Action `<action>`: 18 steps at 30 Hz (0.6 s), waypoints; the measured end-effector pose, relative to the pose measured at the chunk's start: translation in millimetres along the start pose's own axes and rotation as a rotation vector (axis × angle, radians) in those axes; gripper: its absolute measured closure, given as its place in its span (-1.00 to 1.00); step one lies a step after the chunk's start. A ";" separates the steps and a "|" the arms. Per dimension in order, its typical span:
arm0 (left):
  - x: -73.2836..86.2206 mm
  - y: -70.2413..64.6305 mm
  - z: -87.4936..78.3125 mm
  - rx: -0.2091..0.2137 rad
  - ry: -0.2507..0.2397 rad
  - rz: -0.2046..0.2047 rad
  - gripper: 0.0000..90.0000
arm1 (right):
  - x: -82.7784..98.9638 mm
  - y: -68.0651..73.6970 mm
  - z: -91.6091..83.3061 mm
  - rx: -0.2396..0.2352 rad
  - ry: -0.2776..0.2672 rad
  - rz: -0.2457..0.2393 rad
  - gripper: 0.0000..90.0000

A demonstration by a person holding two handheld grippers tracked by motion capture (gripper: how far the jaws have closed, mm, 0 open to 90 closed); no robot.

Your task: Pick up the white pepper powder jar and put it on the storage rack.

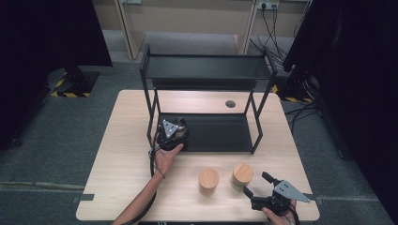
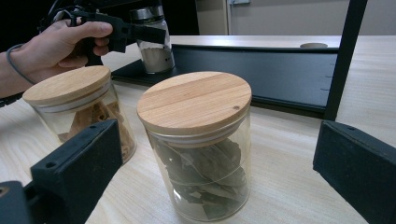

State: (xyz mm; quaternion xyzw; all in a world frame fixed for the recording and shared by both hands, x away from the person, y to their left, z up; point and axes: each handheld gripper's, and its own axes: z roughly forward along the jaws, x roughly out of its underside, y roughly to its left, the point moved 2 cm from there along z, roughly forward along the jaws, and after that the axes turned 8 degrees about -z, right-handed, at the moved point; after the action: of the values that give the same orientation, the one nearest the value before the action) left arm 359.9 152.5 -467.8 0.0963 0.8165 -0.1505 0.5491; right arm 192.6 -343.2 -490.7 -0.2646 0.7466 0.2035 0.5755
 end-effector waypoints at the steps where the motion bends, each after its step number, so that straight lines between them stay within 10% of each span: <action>1: 0.5 -0.2 0.0 -0.001 -0.002 0.000 -0.32 | 0.0 0.0 0.0 0.000 0.000 0.000 -0.96; 18: 2.6 -13.8 -12.6 -0.038 -0.011 0.018 -0.90 | 0.1 0.3 -0.5 -0.001 -0.004 0.003 -0.96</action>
State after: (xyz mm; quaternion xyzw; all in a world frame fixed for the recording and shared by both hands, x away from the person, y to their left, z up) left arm 343.5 144.0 -463.9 0.0924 0.8152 -0.1307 0.5567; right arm 192.0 -343.3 -490.6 -0.2634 0.7458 0.2053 0.5764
